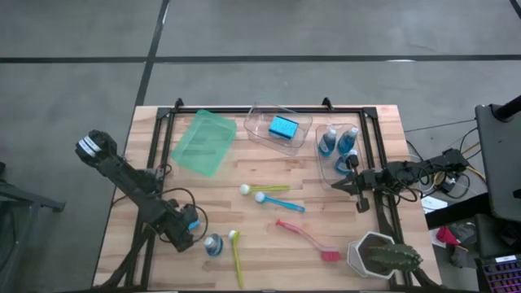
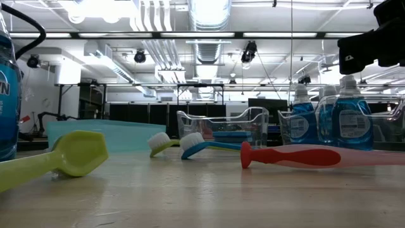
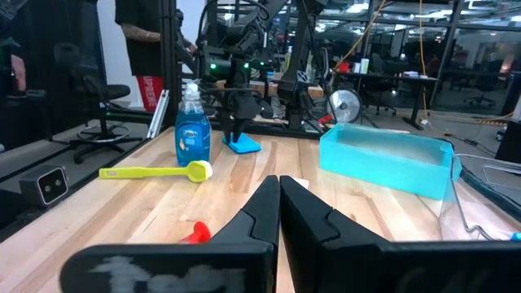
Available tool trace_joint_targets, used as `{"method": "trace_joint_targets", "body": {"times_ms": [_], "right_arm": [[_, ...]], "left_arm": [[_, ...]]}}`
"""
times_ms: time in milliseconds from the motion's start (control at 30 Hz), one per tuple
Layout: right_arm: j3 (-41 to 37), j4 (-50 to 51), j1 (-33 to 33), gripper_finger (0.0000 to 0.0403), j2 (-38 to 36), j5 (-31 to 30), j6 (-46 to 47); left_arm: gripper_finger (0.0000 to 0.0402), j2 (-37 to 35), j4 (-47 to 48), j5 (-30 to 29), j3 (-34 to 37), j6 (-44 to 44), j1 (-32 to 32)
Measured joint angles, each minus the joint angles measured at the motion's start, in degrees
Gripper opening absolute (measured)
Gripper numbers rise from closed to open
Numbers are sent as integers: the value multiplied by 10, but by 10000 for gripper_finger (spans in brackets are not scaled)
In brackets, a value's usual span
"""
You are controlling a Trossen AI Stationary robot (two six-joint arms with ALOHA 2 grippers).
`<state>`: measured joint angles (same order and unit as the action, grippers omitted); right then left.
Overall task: Pick & Place Kitchen Sink Supplies
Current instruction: Put the blue sponge wipe into the left transparent bin
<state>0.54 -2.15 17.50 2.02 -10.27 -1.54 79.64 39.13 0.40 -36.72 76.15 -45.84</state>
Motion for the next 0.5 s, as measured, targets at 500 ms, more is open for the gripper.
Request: {"method": "trace_joint_targets", "body": {"times_ms": [500], "right_arm": [[0, 0, 0, 8, 1, -1, 0]], "left_arm": [[0, -29, 189, -28, -82, -37, 1]]}}
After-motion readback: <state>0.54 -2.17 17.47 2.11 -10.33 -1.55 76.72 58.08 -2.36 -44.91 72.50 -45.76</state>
